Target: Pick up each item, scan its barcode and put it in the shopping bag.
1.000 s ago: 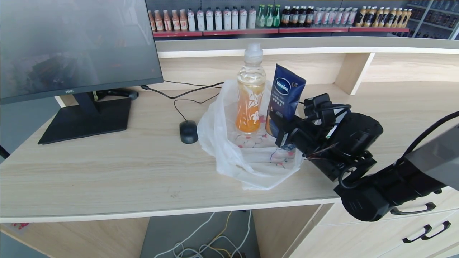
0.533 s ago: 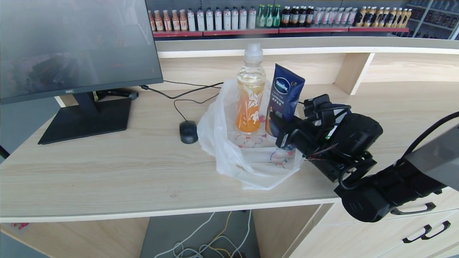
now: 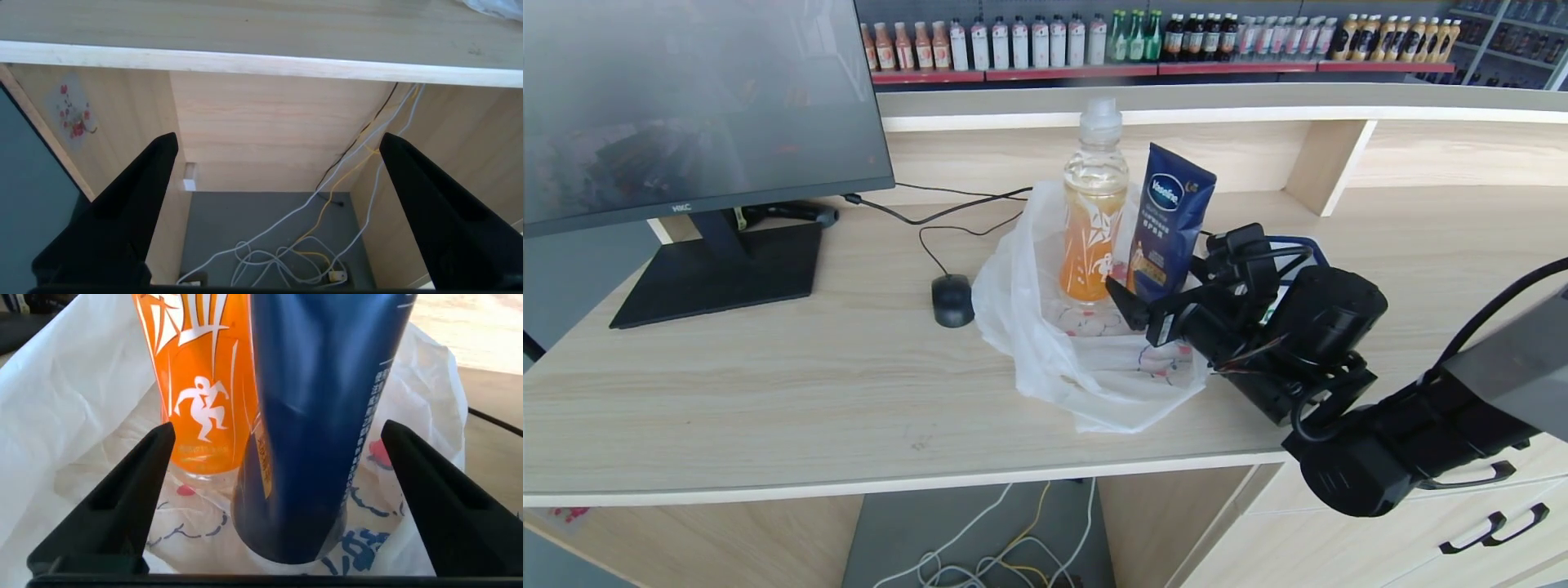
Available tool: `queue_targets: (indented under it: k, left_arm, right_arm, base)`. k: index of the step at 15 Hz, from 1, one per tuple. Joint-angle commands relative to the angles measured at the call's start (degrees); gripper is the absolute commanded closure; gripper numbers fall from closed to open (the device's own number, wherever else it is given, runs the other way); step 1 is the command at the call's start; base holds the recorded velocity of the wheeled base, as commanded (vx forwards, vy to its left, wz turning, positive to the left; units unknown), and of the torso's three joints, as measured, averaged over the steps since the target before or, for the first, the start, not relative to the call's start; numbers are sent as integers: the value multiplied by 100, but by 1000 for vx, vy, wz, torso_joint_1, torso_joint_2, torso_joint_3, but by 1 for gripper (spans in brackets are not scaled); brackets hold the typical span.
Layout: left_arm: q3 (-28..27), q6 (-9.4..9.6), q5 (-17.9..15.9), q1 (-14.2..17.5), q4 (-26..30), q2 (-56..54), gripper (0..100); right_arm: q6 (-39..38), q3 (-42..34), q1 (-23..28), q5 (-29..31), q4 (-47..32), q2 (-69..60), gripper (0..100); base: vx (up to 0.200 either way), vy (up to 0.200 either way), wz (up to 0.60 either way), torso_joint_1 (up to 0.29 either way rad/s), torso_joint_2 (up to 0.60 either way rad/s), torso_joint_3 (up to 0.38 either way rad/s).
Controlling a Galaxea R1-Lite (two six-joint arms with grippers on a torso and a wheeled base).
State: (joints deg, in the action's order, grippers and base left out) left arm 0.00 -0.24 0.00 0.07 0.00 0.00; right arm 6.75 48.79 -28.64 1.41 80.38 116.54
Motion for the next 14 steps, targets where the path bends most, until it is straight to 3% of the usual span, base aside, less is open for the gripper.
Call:
queue_targets:
  k: [1,7,10,12,14]
  left_arm:
    - [0,-2,0,1,0,0,0]
    - [0,-2,0,1,0,0,0]
    - [0,-2,0,1,0,0,0]
    - [0,-2,0,-7,0,0,0]
    - [0,-2,0,1,0,0,0]
  right_arm:
    - [1,-45,-2,-1,21,-141,0]
    - [-7,-335,-2,8,56,-510,0]
    - [-7,-827,7,-1,74,-1081,0]
    - [-16,-1565,60,-1,74,-1951,0]
    - [-7,-2919,209,-10,65,-3208,0]
  base:
    - [0,0,0,0,0,0]
    - [0,0,0,0,0,0]
    - [0,0,0,0,0,0]
    - [0,0,0,0,0,0]
    - [0,0,0,0,0,0]
